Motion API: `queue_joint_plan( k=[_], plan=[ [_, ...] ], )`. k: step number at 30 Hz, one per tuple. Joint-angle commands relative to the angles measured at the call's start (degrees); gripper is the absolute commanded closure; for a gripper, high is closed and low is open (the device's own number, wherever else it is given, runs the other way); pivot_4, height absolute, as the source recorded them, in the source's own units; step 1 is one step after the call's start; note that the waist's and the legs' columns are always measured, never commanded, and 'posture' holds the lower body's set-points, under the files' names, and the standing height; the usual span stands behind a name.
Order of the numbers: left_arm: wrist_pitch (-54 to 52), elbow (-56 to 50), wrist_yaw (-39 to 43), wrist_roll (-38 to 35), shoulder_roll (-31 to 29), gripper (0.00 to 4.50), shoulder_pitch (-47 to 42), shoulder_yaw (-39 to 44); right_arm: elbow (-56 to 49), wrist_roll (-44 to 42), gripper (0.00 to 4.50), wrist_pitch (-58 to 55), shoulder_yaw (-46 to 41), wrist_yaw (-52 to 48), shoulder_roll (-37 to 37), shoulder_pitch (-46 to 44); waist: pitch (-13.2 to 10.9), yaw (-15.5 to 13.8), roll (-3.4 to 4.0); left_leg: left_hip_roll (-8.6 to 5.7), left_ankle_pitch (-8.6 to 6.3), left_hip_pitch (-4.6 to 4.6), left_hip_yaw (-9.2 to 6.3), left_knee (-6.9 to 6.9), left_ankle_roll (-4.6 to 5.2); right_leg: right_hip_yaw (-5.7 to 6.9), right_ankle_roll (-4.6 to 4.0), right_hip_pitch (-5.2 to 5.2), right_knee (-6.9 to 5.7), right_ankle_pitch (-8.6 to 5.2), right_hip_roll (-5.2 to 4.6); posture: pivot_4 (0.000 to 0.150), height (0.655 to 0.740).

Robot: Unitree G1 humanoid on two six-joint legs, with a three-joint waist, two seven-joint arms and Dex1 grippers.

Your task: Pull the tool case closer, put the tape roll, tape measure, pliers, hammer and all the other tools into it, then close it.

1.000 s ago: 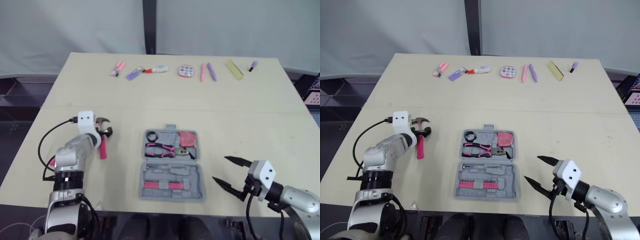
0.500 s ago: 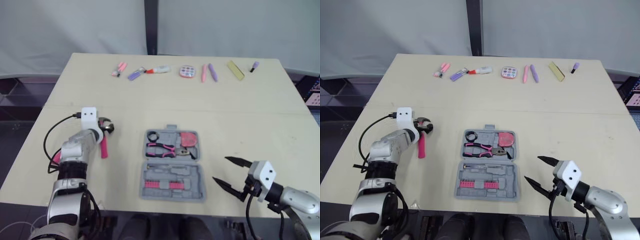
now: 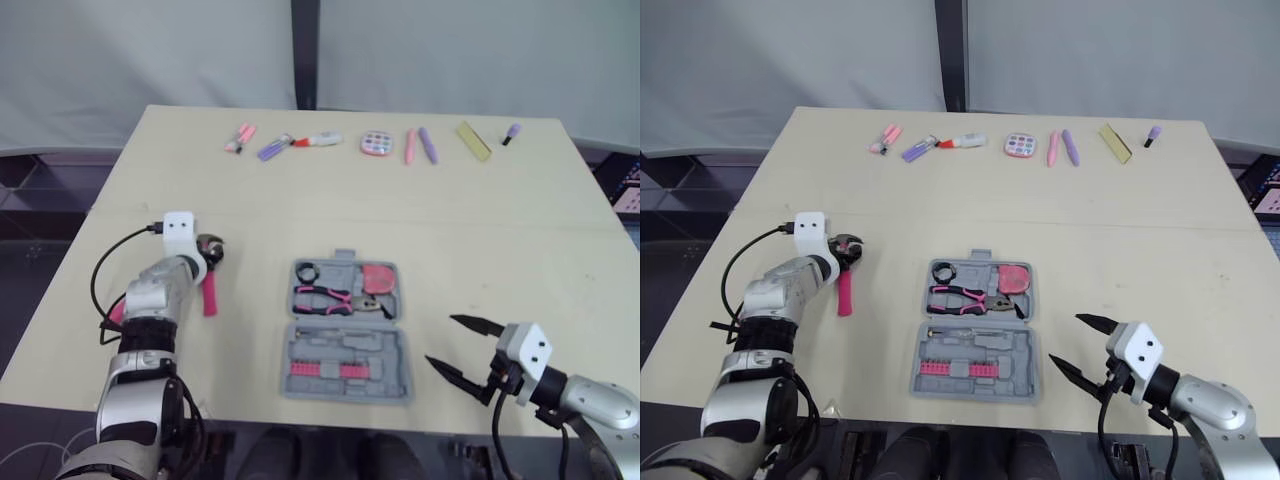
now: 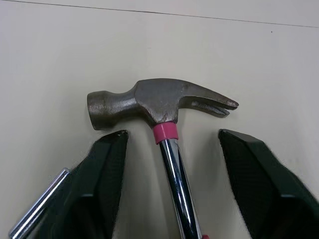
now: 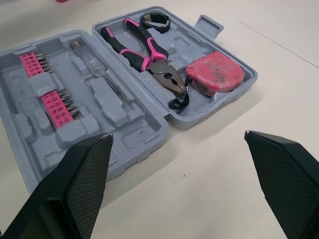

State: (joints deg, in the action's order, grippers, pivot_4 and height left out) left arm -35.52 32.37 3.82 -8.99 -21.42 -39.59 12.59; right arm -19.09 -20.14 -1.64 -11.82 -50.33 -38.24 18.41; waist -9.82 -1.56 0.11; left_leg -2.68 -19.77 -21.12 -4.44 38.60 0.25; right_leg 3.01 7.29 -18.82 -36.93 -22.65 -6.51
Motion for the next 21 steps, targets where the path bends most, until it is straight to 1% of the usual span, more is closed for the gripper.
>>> queue_joint_plan(
  k=[1,3,4,10,14,19,21],
  plan=[
    [-0.37,0.11,0.75,-0.23,0.64,3.26,-0.44,-0.09,-1.79,-0.14,0.0,0.43,-1.34,1.02,0.27,0.29,0.0,0.01,0.0,0.0,0.0,0.0,-0.01,0.0,0.0,0.0,0.0,0.0,0.0,0.0,0.0,0.15,0.74],
    [-0.26,0.25,0.85,-0.1,0.58,4.28,-0.52,-0.04,-1.72,-0.03,0.0,0.53,-1.28,1.02,0.29,0.38,0.0,0.0,0.0,0.0,0.0,0.0,-0.01,0.0,0.0,0.01,0.0,0.0,0.0,0.0,0.0,0.15,0.74],
    [-0.22,0.38,0.87,-0.04,0.52,4.45,-0.61,0.03,-1.66,0.04,0.0,0.63,-1.24,1.03,0.32,0.39,0.0,0.02,0.0,0.0,0.0,0.0,-0.03,0.0,0.0,0.01,0.0,0.0,-0.01,0.0,0.0,0.15,0.74],
    [-0.32,-0.03,1.43,0.69,-0.09,4.45,-0.58,-0.65,-1.46,0.22,0.0,0.69,-1.01,1.31,0.65,0.22,0.0,0.04,0.0,-0.01,0.0,0.0,-0.03,0.0,0.0,0.02,0.0,0.0,-0.02,0.0,0.0,0.15,0.74],
    [-1.94,-3.77,3.2,0.48,-1.28,4.45,0.44,-1.17,-1.59,-0.18,0.0,-0.49,-1.09,1.89,1.05,-0.3,0.0,0.11,0.0,-0.01,0.0,-0.01,-0.03,0.0,0.0,0.01,0.0,0.0,-0.02,0.0,0.0,0.15,0.74],
    [-4.02,-14.06,13.95,-0.44,-6.88,4.45,5.04,-5.27,-2.08,-0.39,0.0,-2.82,-1.09,2.1,0.28,-1.49,0.0,0.53,-0.01,0.04,0.0,-0.06,0.03,-0.06,0.0,-0.01,0.0,-0.16,-0.07,0.0,0.03,0.15,0.74],
    [-4.77,-21.62,23.04,-2.85,-10.81,4.45,8.48,-7.75,-2.53,-1.52,0.0,-3.95,-1.26,1.92,0.35,-2.06,-0.01,0.76,-0.01,0.07,0.0,-0.09,0.07,-0.08,0.0,-0.01,0.0,-0.22,-0.1,0.0,0.05,0.15,0.74]
  ],
)
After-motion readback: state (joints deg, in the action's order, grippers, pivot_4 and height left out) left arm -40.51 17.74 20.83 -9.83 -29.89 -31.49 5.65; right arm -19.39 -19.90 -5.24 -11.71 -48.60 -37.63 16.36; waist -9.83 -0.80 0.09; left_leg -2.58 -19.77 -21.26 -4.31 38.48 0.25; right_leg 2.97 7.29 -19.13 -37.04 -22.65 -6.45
